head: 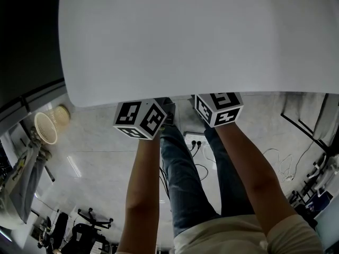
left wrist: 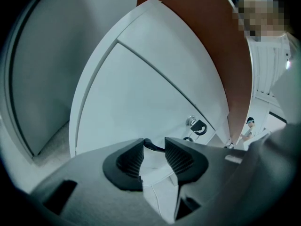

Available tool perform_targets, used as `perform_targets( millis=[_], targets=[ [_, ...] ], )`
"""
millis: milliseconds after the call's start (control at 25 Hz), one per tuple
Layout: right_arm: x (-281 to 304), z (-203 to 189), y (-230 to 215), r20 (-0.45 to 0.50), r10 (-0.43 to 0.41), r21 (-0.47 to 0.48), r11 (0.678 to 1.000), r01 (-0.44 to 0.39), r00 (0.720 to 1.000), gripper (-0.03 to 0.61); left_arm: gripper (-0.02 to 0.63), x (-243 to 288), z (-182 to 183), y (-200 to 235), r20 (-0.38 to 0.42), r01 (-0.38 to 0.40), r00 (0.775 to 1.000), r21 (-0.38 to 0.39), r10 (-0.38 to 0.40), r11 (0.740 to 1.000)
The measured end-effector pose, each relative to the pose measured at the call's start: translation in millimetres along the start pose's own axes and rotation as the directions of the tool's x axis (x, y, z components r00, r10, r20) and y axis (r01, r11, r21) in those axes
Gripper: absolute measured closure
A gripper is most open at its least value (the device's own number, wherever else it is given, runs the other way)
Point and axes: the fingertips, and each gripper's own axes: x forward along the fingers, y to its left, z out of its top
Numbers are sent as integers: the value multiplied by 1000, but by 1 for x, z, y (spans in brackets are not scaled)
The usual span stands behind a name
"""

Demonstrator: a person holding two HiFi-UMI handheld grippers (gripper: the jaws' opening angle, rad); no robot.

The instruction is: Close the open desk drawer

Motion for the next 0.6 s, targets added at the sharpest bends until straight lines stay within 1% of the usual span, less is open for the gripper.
perform_targets(
  millis=[160, 400, 600],
  targets=[
    [-9, -2, 0, 7, -13, 2, 1000, 13, 1000, 574, 481, -6, -1, -2, 7, -13, 1000, 25, 13, 1000],
    [-18, 1, 5, 22, -9, -9, 1000, 9, 1000, 574, 500, -21, -1, -1, 25, -30, 999, 24, 30, 999],
    [-30, 5, 11, 35, -4, -12, 1000, 4, 999, 574, 521, -32, -2, -9, 28, -32, 999, 33, 31, 999]
  ],
)
